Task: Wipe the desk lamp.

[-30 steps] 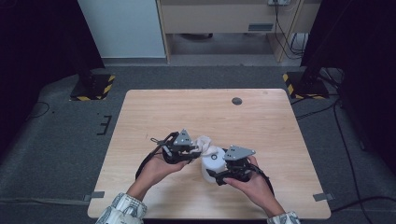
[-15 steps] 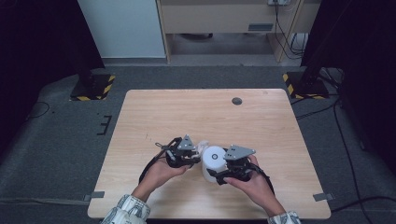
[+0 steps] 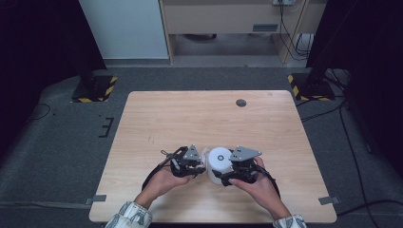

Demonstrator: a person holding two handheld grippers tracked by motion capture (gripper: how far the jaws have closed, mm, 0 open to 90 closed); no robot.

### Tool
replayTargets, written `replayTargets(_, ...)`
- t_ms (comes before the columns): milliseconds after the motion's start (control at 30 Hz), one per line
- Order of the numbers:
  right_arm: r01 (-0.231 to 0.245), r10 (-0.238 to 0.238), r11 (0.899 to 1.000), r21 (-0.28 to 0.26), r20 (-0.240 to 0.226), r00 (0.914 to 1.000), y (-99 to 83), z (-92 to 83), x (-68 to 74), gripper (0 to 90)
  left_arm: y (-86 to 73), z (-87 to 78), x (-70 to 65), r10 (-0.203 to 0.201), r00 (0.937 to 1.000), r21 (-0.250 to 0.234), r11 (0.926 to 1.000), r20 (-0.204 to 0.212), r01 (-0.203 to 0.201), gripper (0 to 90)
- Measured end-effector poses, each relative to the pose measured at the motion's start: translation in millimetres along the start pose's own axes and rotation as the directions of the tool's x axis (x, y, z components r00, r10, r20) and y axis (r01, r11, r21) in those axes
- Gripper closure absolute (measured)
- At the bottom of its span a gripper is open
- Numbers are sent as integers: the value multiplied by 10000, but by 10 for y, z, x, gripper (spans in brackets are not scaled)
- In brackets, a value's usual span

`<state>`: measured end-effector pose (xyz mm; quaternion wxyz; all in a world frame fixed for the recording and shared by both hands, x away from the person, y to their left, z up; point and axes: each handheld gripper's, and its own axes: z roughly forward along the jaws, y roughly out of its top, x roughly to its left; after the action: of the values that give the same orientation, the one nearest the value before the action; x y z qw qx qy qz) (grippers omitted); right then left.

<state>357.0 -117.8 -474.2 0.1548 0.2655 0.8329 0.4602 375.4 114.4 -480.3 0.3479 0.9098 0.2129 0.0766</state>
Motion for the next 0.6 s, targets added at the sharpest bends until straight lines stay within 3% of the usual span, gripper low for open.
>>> replayTargets(100, 0, 0, 10000, -8, 4, 10000, -1, 0, -2, 91, -3, -23, -8, -21, 10000, -60, 10000, 18, 22, 714)
replayTargets(367, 36, -36, 10000, -18, -96, 9999, -3, -2, 13, 91, 190, -252, 89, -270, 9996, -1007, 9946, -98, 259, 715)
replayTargets(600, 74, -76, 9999, -90, -201, 9998, -17, -11, 12, 91, 228, -160, 139, -194, 9998, -585, 9981, -86, 188, 715)
